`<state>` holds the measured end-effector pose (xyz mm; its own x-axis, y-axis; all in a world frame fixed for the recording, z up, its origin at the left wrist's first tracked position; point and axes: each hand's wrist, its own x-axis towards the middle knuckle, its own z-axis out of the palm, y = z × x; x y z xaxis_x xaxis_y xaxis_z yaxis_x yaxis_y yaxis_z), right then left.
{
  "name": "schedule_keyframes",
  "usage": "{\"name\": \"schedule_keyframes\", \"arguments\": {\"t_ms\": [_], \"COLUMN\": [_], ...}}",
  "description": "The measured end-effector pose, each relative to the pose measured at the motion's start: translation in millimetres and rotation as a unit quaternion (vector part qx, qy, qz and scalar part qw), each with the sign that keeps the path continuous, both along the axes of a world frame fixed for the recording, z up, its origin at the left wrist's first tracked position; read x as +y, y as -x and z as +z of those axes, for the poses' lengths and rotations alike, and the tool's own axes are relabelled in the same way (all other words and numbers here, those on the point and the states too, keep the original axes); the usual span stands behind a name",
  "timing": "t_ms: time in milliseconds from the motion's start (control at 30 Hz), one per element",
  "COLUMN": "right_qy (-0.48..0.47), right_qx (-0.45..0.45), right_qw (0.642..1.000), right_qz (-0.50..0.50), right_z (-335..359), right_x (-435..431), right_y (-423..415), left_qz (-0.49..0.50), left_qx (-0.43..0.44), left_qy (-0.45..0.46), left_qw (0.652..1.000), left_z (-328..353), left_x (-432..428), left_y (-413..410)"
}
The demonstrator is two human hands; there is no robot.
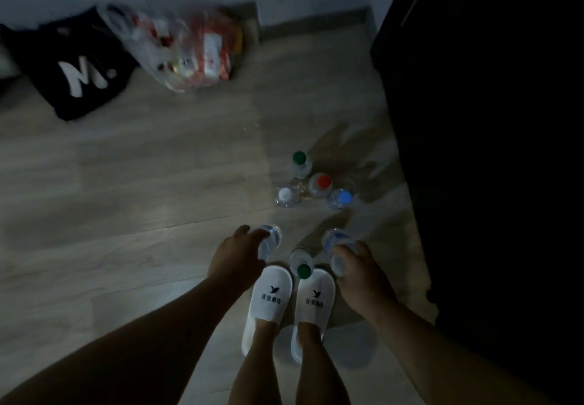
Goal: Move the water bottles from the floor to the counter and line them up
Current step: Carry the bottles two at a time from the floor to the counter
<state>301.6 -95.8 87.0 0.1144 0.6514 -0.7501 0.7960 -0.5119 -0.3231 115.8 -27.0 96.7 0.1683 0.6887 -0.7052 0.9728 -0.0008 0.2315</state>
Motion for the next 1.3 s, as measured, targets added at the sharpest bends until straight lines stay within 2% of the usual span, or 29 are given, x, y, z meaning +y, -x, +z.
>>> {"name": "schedule_keyframes", "arguments": {"t_ms": [200, 367, 533, 633, 800, 933, 1167, 1300], "right_qy": [-0.046, -0.043, -0.058, -0.088, -0.119, -0.149, -0.129, -0.132], "right_qx": [0.025, 0.105, 0.142, 0.164, 0.204, 0.251, 0.317, 0.343], "right_qw": [0.998, 0.989, 0.974, 0.963, 0.954, 0.935, 0.923, 0.918], "right_qz": [-0.022, -0.100, -0.165, -0.194, -0.186, -0.202, -0.177, -0.151], "right_z": [84.0, 144.6, 203.6, 224.6, 255.1, 283.8, 329.9, 342.0], "right_x": [14.6, 19.4, 24.3, 23.7, 31.8, 40.6, 48.3, 43.0], "right_y": [28.6, 48.6, 80.4, 107.1, 161.7, 221.0, 356.0, 441.6], "left_qz": [0.142, 0.322, 0.520, 0.598, 0.650, 0.693, 0.771, 0.789], "left_qx": [-0.036, -0.068, -0.109, -0.139, -0.176, -0.223, -0.312, -0.337], "left_qy": [-0.064, -0.090, -0.113, -0.117, -0.160, -0.182, -0.216, -0.248], "left_qw": [0.987, 0.940, 0.840, 0.781, 0.722, 0.661, 0.512, 0.450], "left_z": [91.0, 148.6, 194.8, 213.4, 243.6, 264.8, 303.6, 326.1], "left_x": [-15.3, -39.9, -67.6, -78.0, -84.6, -85.8, -103.6, -125.8], "left_y": [19.2, 35.0, 65.2, 92.8, 146.1, 211.0, 348.4, 426.9]}}
